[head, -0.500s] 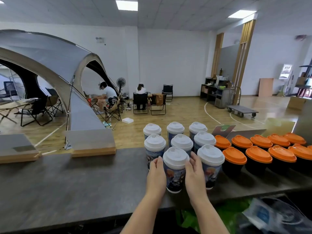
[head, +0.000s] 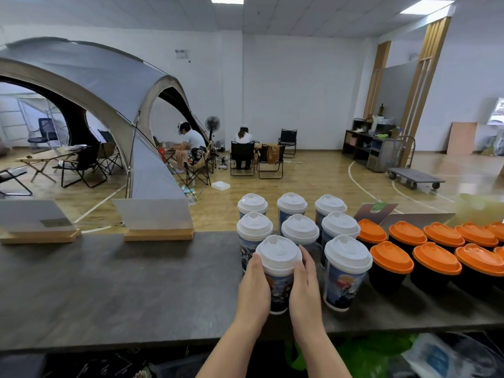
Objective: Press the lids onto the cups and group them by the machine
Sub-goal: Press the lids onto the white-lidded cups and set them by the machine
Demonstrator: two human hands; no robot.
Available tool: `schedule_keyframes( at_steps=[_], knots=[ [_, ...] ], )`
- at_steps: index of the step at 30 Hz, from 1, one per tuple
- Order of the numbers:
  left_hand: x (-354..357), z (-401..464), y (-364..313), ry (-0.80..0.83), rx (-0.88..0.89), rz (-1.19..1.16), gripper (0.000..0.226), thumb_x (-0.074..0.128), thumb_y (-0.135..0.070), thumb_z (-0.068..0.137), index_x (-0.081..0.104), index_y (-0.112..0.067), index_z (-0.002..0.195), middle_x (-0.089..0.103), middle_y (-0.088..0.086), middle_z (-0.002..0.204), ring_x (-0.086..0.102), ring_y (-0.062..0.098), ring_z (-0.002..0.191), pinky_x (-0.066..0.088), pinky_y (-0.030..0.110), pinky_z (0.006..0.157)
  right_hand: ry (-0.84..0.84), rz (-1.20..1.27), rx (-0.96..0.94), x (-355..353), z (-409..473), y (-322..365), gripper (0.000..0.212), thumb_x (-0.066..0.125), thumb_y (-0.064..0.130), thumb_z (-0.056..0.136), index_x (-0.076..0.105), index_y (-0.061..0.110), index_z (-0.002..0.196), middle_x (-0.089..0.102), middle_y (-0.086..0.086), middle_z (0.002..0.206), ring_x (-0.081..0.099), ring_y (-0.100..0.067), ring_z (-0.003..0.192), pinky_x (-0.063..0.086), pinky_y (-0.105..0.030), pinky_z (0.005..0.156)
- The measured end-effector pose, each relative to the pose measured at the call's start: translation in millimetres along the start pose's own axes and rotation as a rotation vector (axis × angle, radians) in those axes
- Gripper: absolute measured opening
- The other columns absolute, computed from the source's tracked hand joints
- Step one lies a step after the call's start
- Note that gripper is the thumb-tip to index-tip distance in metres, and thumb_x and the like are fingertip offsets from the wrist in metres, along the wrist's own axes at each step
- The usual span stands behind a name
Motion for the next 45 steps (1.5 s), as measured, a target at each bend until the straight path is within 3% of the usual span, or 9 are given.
schedule_keyframes(
  at_steps=[6, 10, 14, 17, 20, 26, 33, 36, 45],
  knots=[
    [-47, -13, -38, -0.121, 0.144, 0.061, 0.042, 0.028, -0.046, 0.105, 0.064, -0.031, 0.119, 0.068, -0.01, 0.115, 0.061, -0.001, 0.105, 0.047, 0.014, 0.078, 0.125, 0.074, -0.063, 48, -12, 5, 0.034, 0.043, 0.04, 0.099, 0.049, 0.034, 0.132, 0.057, 0.016, 0.13, 0.053, 0.0, 0.122, 0.043, -0.031, 0.105],
    [-90, 0, -51, -0.225, 0.173, 0.118, 0.05, 0.023, -0.054, 0.103, 0.06, -0.032, 0.128, 0.063, -0.003, 0.125, 0.058, 0.012, 0.116, 0.046, 0.028, 0.091, 0.256, 0.038, -0.052, 94, -18, 2, 0.029, 0.041, 0.04, 0.101, 0.046, 0.041, 0.13, 0.057, 0.021, 0.126, 0.052, 0.0, 0.122, 0.043, -0.029, 0.104],
    [-129, 24, -62, -0.273, 0.163, 0.131, 0.071, 0.023, -0.079, 0.082, 0.058, -0.04, 0.13, 0.061, -0.002, 0.131, 0.056, 0.018, 0.121, 0.045, 0.043, 0.106, 0.33, -0.055, -0.029, 143, -8, -5, 0.04, 0.038, 0.038, 0.102, 0.04, 0.03, 0.142, 0.055, 0.006, 0.133, 0.05, -0.012, 0.125, 0.041, -0.041, 0.109],
    [-154, 39, -65, -0.32, 0.129, 0.141, 0.063, 0.025, -0.069, 0.092, 0.058, -0.033, 0.132, 0.06, 0.0, 0.132, 0.055, 0.019, 0.122, 0.042, 0.044, 0.109, 0.354, -0.094, -0.034, 172, -4, -10, 0.043, 0.033, 0.032, 0.105, 0.03, 0.033, 0.148, 0.046, 0.012, 0.134, 0.042, -0.008, 0.128, 0.034, -0.03, 0.111],
    [-168, 47, -72, -0.315, 0.143, 0.185, 0.056, 0.025, -0.057, 0.1, 0.057, -0.026, 0.135, 0.059, -0.001, 0.132, 0.052, 0.018, 0.124, 0.04, 0.038, 0.109, 0.327, -0.104, -0.071, 192, -3, -18, 0.04, 0.029, 0.025, 0.106, 0.035, 0.029, 0.146, 0.042, 0.011, 0.142, 0.038, -0.004, 0.132, 0.03, -0.02, 0.109],
    [-191, 64, -58, -0.234, 0.087, 0.266, 0.054, 0.023, -0.06, 0.096, 0.056, -0.031, 0.128, 0.061, 0.003, 0.13, 0.055, 0.022, 0.119, 0.043, 0.046, 0.107, 0.268, -0.104, -0.003, 221, 2, -52, 0.05, 0.025, 0.047, 0.093, 0.042, 0.029, 0.136, 0.056, 0.001, 0.131, 0.052, -0.015, 0.123, 0.043, -0.04, 0.106],
    [-205, 77, -63, -0.267, 0.246, 0.236, 0.035, 0.032, -0.03, 0.099, 0.047, -0.027, 0.13, 0.059, 0.003, 0.123, 0.056, 0.019, 0.109, 0.049, 0.031, 0.084, 0.222, -0.211, -0.094, 227, 6, -60, 0.035, 0.025, 0.039, 0.091, 0.049, 0.042, 0.116, 0.063, 0.013, 0.11, 0.058, -0.006, 0.104, 0.043, -0.015, 0.082],
    [-202, 93, -68, -0.192, 0.305, 0.143, 0.036, 0.035, -0.04, 0.089, 0.061, -0.039, 0.113, 0.066, -0.004, 0.114, 0.063, 0.017, 0.108, 0.055, 0.044, 0.092, 0.193, -0.228, -0.125, 230, 8, -65, 0.028, 0.026, 0.045, 0.09, 0.047, 0.05, 0.108, 0.063, 0.018, 0.104, 0.059, 0.0, 0.097, 0.045, -0.016, 0.076],
    [-203, 110, -47, -0.229, 0.47, 0.041, 0.037, 0.032, -0.022, 0.09, 0.065, -0.013, 0.105, 0.071, 0.003, 0.098, 0.067, 0.021, 0.096, 0.056, 0.041, 0.079, 0.059, -0.079, -0.287, 243, 17, -77, 0.031, 0.027, 0.043, 0.086, 0.05, 0.035, 0.106, 0.061, 0.012, 0.101, 0.059, -0.001, 0.093, 0.046, -0.017, 0.075]
  ],
)
Point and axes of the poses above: each hand's wrist, its own z-axis towards the middle knuckle, its own x-axis out of the palm, y = z × x, the point moved 3 cm from there along z, towards the middle knuckle
